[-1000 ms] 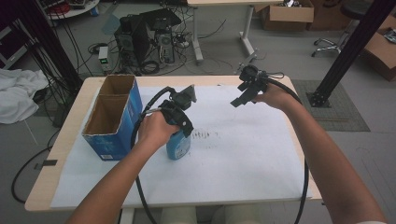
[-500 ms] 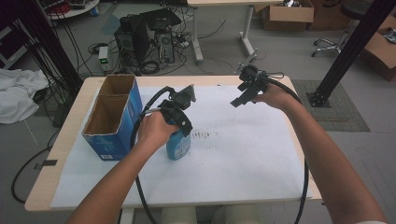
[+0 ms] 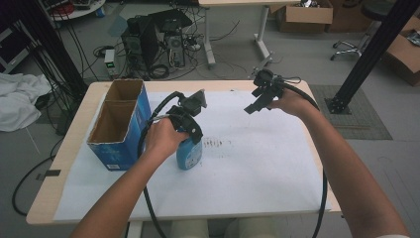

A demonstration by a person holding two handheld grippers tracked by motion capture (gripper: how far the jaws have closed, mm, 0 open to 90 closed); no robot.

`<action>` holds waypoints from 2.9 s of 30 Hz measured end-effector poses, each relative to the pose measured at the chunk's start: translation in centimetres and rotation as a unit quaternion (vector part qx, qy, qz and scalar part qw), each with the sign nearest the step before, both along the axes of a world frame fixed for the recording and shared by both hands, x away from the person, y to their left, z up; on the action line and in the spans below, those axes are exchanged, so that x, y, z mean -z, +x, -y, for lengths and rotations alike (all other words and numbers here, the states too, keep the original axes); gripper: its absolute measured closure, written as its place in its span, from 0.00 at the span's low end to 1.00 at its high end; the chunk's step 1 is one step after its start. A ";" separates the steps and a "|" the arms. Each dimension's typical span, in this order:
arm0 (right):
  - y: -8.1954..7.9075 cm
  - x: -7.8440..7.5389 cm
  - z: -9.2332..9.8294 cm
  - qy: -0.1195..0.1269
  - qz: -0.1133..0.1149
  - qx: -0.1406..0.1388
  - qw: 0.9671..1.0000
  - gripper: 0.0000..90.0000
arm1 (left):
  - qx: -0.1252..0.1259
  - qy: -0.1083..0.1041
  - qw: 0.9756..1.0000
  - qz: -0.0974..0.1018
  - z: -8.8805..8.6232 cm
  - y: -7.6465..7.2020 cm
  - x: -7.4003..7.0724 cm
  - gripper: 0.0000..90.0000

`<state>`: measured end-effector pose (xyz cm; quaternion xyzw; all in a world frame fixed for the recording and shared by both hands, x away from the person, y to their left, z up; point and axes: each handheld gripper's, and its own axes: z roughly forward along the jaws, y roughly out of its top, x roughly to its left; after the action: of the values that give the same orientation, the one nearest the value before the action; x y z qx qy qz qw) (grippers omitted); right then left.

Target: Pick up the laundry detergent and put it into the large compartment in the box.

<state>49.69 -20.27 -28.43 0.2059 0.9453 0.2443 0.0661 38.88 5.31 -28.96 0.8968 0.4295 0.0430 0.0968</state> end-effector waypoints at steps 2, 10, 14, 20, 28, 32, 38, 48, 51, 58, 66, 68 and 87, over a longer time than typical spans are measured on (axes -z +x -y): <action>0.0 0.0 0.0 0.000 0.000 -0.001 1.000 0.19 | -0.001 -0.001 1.000 0.000 0.0 0.0 0.0 0.41; 0.0 0.0 -0.1 0.000 0.000 -0.001 1.000 0.19 | 0.006 0.001 1.000 -0.002 0.1 -0.1 -0.1 0.42; 0.0 0.0 -0.1 -0.001 -0.001 -0.001 1.000 0.19 | -0.002 -0.020 1.000 -0.009 0.1 -0.1 -0.5 0.42; -0.1 -0.1 0.0 -0.001 0.000 0.000 1.000 0.19 | 0.002 -0.028 1.000 -0.004 0.2 -0.4 -2.5 0.42; -0.4 -0.3 0.0 0.001 0.001 -0.001 1.000 0.19 | -0.017 -0.027 0.999 0.010 -0.1 -0.8 -6.8 0.42; -0.5 -0.4 0.0 0.002 0.003 -0.003 1.000 0.19 | -0.025 -0.021 0.999 0.021 -0.2 -1.1 -9.1 0.42; -0.6 -0.4 -0.1 0.001 0.003 -0.005 1.000 0.19 | -0.034 -0.017 0.999 0.031 -0.4 -1.2 -12.0 0.42; -0.7 -0.5 -0.1 0.002 0.004 -0.008 1.000 0.19 | -0.060 -0.028 0.997 0.031 -1.5 -1.0 -15.7 0.42; -0.8 -0.5 -0.1 0.003 0.004 -0.008 1.000 0.19 | -0.073 -0.025 0.996 0.039 -2.1 -1.0 -16.9 0.42; -0.9 -0.6 -0.3 0.005 0.006 -0.013 1.000 0.19 | -0.119 -0.016 0.992 0.046 -3.5 -0.6 -18.8 0.42; -1.0 -0.7 -0.3 0.006 0.007 -0.011 1.000 0.19 | -0.165 -0.018 0.985 0.057 -5.5 -0.3 -20.5 0.42; -1.0 -0.7 -0.3 0.007 0.008 -0.014 1.000 0.19 | -0.176 -0.019 0.982 0.060 -6.1 -0.3 -20.9 0.42; -1.1 -0.6 -0.6 0.010 0.010 -0.019 1.000 0.19 | -0.285 -0.008 0.956 0.067 -12.4 -0.4 -22.3 0.42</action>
<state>48.63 -19.68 -27.80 0.1864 0.9459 0.2565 0.0685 38.49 17.71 -6.70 0.7313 0.6604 0.1253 0.1161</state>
